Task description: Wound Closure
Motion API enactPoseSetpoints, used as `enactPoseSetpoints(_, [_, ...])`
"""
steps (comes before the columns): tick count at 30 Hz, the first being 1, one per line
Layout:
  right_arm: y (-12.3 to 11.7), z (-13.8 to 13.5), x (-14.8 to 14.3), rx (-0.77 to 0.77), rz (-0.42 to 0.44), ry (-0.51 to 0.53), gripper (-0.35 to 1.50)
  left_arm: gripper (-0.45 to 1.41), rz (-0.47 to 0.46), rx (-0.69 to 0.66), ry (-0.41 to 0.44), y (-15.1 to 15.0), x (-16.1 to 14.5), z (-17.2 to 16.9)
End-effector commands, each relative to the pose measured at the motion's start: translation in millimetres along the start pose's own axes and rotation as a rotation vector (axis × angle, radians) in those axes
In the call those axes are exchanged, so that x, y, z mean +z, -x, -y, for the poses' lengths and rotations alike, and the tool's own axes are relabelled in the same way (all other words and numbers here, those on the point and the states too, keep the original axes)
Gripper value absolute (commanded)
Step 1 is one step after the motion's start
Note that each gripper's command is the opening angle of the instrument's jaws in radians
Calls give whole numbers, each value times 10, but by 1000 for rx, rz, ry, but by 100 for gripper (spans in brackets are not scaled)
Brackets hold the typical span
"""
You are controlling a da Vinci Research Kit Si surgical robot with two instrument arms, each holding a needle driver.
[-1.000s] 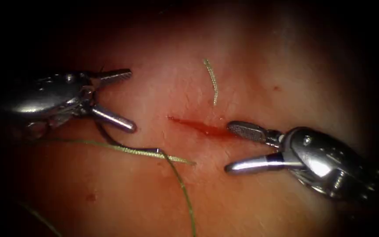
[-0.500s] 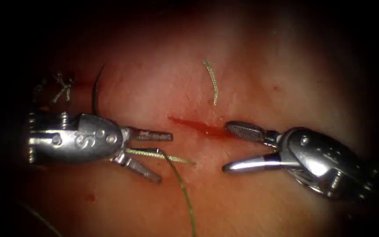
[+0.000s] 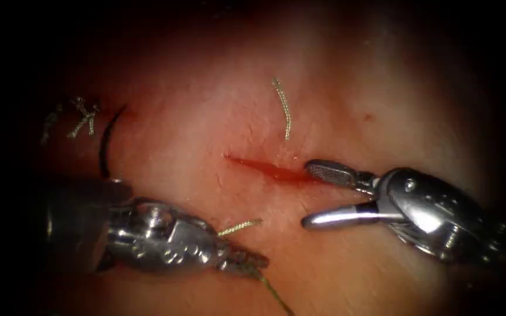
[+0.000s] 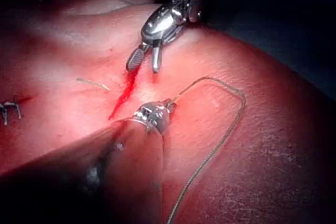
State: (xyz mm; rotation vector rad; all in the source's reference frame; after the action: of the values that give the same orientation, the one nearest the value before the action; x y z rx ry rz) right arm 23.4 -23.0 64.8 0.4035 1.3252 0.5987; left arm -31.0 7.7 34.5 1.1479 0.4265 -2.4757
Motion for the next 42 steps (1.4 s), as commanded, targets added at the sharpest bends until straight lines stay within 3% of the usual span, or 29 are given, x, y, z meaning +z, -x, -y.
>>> enactPoseSetpoints(1, [4,-1,8,0,-1,-2,67,-45,-10,2,6,1,-3,7])
enactPoseSetpoints(3, [3,-1,8,0,-1,-2,67,-45,-33,-1,-19,1,-19,14])
enactPoseSetpoints(7, [3,-2,6,1,-1,4,67,-45,-102,-60,-130,2,-95,53])
enactPoseSetpoints(9, [3,-2,7,1,-1,4,66,-45,-122,-97,-166,4,-137,77])
enactPoseSetpoints(10, [3,-2,7,1,-1,4,66,-45,-154,-136,-191,8,-178,104])
enactPoseSetpoints(15, [3,-1,7,1,-1,4,66,-45,-226,-176,-245,19,-245,163])
enactPoseSetpoints(16, [3,-1,7,1,-1,5,66,-45,-261,-199,-256,29,-264,187])
enactPoseSetpoints(18, [3,-1,7,1,-1,5,66,-45,-270,-211,-259,43,-275,206])
enactPoseSetpoints(23, [3,-1,8,1,-2,5,66,-45,-209,-216,-287,107,-262,240])
enactPoseSetpoints(24, [3,-1,8,1,-2,6,66,-45,-160,-200,-290,130,-243,244])
enactPoseSetpoints(28, [3,-1,10,1,-2,7,66,-45,-89,-215,-302,172,-198,247])
enactPoseSetpoints(29, [3,-1,10,1,-2,7,66,-45,-44,-227,-304,192,-171,250])
enactPoseSetpoints(32, [4,-1,11,0,-2,8,66,-45,-45,-283,-292,223,-121,265])
enactPoseSetpoints(33, [4,-1,11,0,-2,7,66,-23,-48,-320,-297,229,-113,270])
enactPoseSetpoints(35, [4,0,10,0,-2,7,66,104,-66,-482,-307,242,-100,285])
enactPoseSetpoints(37, [4,0,9,0,-2,6,66,120,-93,-549,-325,246,-105,294])
enactPoseSetpoints(42, [4,0,10,0,-2,6,66,120,-80,-628,-456,245,-158,315])
